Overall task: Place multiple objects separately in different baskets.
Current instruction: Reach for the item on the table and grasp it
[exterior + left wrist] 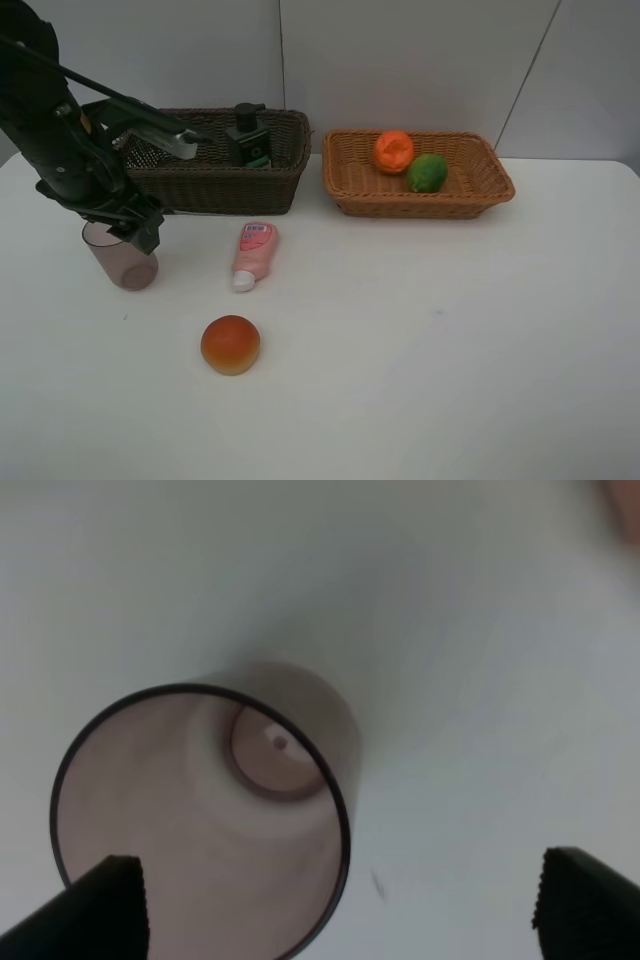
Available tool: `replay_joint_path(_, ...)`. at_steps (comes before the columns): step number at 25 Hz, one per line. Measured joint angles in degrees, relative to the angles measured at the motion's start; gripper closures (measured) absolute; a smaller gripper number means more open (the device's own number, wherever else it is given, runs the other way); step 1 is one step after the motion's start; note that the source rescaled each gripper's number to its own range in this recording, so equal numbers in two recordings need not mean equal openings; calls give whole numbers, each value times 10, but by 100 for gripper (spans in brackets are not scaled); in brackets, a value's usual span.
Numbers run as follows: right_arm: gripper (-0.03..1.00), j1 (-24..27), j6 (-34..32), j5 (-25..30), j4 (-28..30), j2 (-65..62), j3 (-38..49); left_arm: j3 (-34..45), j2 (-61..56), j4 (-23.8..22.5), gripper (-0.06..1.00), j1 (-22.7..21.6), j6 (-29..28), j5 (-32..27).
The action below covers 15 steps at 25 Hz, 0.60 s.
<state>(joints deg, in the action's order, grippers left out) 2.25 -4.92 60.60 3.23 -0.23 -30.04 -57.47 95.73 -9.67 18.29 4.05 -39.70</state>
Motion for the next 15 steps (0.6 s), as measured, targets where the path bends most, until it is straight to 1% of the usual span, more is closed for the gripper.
replay_joint_path(11,-1,0,0,0,0,0,1,0,59,0,-6,1,-1,25)
replay_joint_path(15,-1,0,0,0,0,0,1,6,76,0,-6,6,-2,50)
